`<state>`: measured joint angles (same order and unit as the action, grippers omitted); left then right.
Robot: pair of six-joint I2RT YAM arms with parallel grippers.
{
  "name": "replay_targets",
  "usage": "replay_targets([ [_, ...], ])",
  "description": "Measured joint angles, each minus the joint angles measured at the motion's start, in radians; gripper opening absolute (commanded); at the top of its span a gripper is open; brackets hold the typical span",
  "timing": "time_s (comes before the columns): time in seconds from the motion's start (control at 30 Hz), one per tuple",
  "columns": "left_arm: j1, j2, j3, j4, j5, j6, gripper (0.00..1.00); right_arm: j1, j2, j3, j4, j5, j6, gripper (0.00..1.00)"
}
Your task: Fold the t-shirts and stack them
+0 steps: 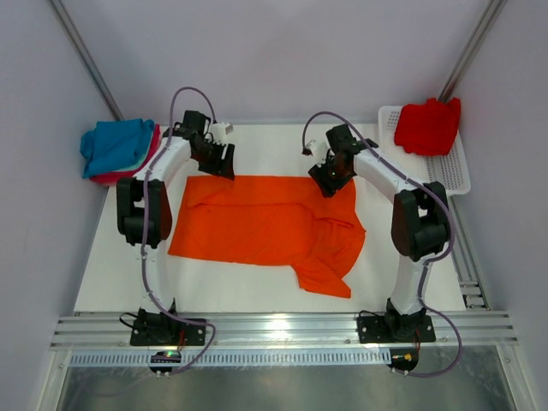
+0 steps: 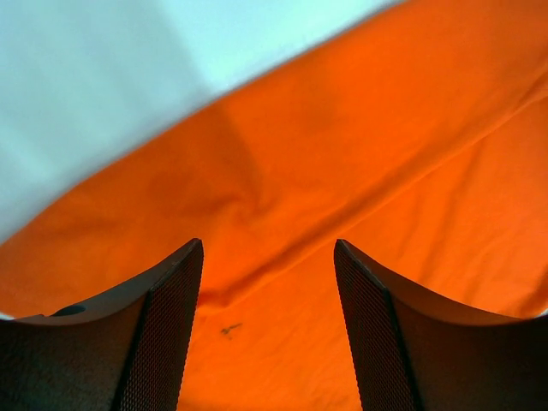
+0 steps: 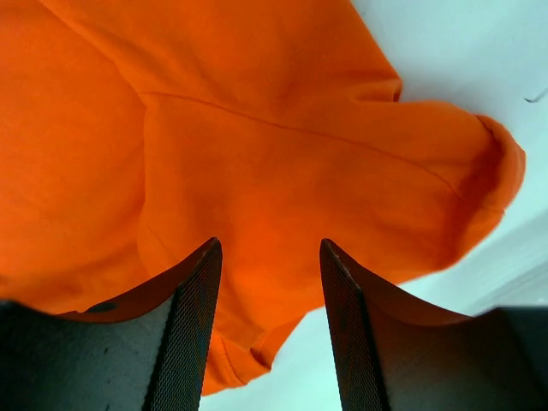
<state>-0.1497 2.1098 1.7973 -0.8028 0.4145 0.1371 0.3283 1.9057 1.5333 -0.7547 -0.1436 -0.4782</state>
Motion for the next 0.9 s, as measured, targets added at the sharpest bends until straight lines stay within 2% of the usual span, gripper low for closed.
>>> replay_targets([
  [0.13, 0.000, 0.004, -0.001, 0.047, 0.037, -0.026, 0.63, 0.001, 0.069, 0.045, 0.007, -0.017, 0.014, 0.53],
  [0.43, 0.000, 0.061, -0.012, 0.119, 0.023, -0.027, 0.63, 0.002, 0.176, 0.115, 0.051, 0.012, 0.044, 0.53],
  [0.7, 0.000, 0.138, -0.012, 0.133, 0.024, -0.032, 0.62, 0.002, 0.183, 0.152, 0.149, 0.165, 0.084, 0.53],
  [0.9, 0.001, 0.143, -0.004, 0.137, 0.023, -0.033, 0.61, 0.002, 0.261, 0.211, 0.212, 0.302, 0.096, 0.53],
])
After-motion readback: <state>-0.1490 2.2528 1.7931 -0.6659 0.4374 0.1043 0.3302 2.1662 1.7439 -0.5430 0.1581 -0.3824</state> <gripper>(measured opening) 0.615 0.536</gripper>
